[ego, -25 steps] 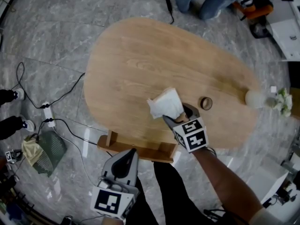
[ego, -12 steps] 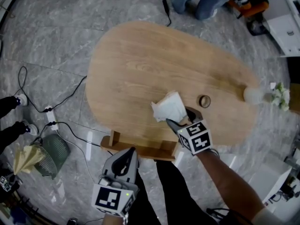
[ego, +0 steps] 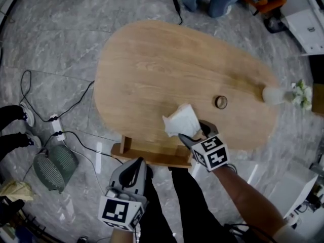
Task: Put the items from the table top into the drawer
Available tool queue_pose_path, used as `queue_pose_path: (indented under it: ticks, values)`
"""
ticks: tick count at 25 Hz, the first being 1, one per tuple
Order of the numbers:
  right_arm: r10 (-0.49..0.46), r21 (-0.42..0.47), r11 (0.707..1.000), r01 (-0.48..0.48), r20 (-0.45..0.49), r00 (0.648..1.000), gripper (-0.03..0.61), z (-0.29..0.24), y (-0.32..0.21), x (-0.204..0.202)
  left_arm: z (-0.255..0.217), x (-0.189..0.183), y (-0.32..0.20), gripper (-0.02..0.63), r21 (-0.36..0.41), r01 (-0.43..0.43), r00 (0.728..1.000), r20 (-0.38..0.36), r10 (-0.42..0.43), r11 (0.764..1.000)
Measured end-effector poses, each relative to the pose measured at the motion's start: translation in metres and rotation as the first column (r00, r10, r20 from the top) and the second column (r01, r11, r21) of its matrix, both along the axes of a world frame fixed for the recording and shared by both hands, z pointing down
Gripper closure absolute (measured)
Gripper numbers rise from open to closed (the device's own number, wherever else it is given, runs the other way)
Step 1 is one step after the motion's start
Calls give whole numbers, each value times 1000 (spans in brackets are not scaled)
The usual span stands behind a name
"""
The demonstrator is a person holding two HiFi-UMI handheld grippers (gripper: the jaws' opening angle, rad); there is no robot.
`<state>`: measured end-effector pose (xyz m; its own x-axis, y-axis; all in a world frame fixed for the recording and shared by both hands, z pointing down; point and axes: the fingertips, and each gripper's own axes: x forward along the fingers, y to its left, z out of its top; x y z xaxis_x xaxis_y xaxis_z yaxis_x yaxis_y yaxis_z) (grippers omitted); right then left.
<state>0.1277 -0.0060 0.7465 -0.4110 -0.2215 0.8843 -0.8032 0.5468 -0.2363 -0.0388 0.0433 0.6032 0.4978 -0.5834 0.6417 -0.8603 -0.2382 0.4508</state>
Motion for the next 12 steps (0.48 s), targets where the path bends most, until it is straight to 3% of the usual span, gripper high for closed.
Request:
queue_pose_path:
  ticks: [12]
  values:
    - [-53, -82, 995, 57, 48, 997, 235, 10, 83, -22, 4, -5, 24, 614, -5, -8, 1000, -3, 8, 1000]
